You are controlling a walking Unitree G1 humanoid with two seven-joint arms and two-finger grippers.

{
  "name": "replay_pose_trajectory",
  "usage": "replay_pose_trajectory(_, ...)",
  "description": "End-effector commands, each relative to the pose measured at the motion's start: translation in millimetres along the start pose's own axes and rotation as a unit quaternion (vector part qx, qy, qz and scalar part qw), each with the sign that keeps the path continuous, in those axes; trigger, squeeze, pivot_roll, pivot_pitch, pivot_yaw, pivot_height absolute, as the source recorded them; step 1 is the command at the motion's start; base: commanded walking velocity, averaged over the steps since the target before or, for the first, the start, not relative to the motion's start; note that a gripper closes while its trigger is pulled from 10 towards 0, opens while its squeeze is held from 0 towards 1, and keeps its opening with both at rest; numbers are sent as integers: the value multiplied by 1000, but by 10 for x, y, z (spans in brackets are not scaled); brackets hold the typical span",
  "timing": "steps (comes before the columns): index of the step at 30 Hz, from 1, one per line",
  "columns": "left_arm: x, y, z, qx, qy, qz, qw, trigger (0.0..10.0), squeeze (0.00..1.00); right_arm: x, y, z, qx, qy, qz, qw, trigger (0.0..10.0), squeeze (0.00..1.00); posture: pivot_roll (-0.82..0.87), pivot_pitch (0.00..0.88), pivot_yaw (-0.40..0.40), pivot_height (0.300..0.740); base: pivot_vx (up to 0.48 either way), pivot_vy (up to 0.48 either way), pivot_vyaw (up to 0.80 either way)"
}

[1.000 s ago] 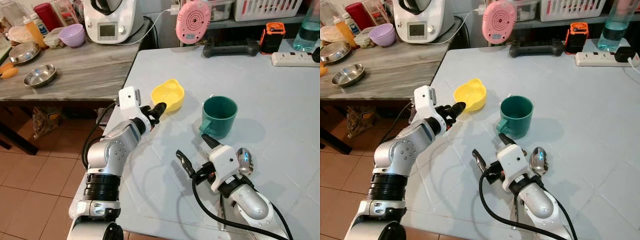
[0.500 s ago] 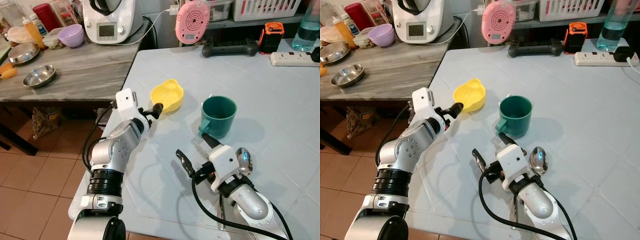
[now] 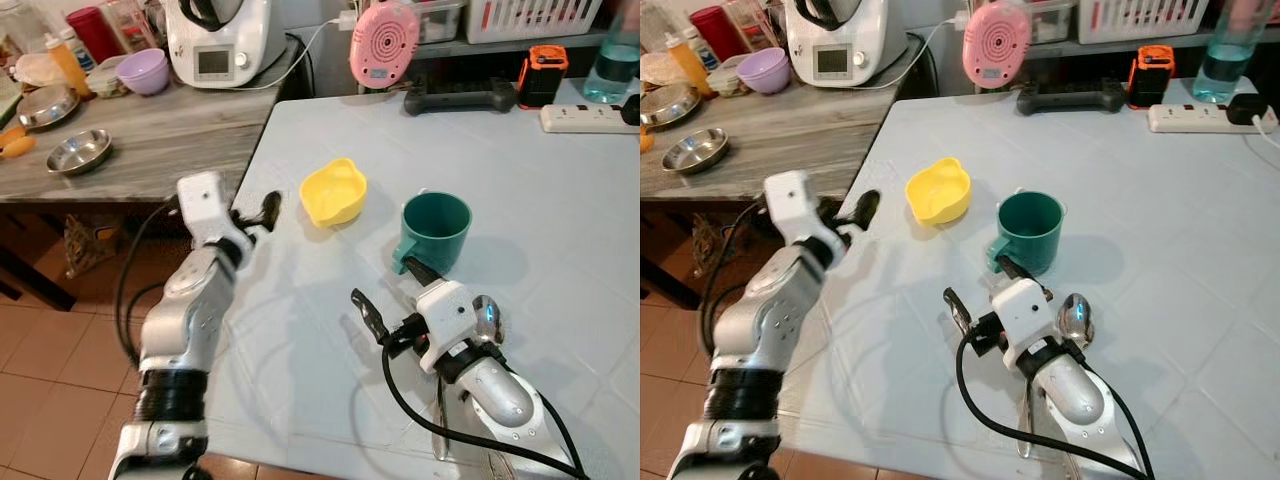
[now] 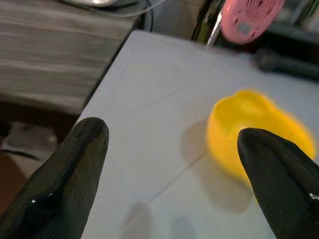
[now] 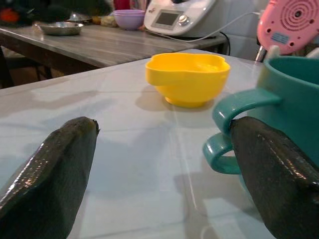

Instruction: Setting the table

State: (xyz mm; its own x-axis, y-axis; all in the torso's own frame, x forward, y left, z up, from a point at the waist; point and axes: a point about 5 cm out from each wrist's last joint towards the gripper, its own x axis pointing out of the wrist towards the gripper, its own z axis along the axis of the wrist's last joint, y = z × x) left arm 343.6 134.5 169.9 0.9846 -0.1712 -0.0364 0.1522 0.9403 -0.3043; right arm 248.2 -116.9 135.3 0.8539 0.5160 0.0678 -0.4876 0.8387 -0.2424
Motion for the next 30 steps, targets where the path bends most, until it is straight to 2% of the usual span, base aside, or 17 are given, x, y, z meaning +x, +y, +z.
replay_pose_trajectory(1,-50,42,-3,30,-5,0,1000,10000,965,29,53,16,4,-7,12,1000,10000,0,-208,101,151,740,0,0,0)
replay_pose_trajectory(4,-104,44,-153,36,29,-1,999,10000,969,37,60,9,5,-8,16,1000,10000,0,-197,97,146,740,0,0,0)
replay_pose_trajectory(7,-91,3,-193,34,40,-4,999,10000,965,42,63,9,5,-8,17,1000,10000,0,-195,96,146,740,0,0,0)
replay_pose_trajectory(13,21,-250,-166,16,32,-41,999,10000,941,48,84,10,7,-10,18,1000,10000,0,-198,98,149,740,0,0,0)
replay_pose_trajectory(14,48,-293,-155,12,32,-49,998,10000,773,40,86,9,7,-10,18,1000,10000,0,-203,100,154,740,0,0,0)
replay_pose_trajectory(15,48,-293,-155,12,32,-49,998,10000,773,40,86,9,7,-10,18,1000,10000,0,-203,100,154,740,0,0,0)
replay_pose_trajectory(16,101,-386,-128,1,33,-64,997,10000,569,15,87,1,7,-8,16,1000,10000,0,-211,105,161,740,0,0,0)
replay_pose_trajectory(19,176,-496,-130,-13,47,-76,996,10000,518,-23,85,-5,7,-4,8,1000,10000,0,-233,115,178,740,0,0,0)
replay_pose_trajectory(20,214,-545,-159,-22,62,-78,995,10000,275,-56,85,-4,7,-2,-1,1000,10000,0,-250,122,190,740,0,0,0)
replay_pose_trajectory(21,224,-556,-168,-25,65,-79,994,10000,275,-67,85,-5,7,-1,-3,1000,10000,0,-250,122,190,740,0,0,0)
replay_pose_trajectory(22,235,-561,-174,-29,68,-77,994,10000,20,-79,88,-4,7,0,-6,1000,10000,0,-262,127,198,740,0,0,0)
replay_pose_trajectory(28,326,-550,-181,-45,82,-69,993,10000,0,-193,94,-24,9,10,-23,1000,10000,0,-299,145,226,740,0,0,0)
replay_pose_trajectory(30,408,-482,-160,-63,90,-53,993,10000,0,-321,65,-53,4,25,-32,999,10000,0,-317,158,238,740,0,0,0)
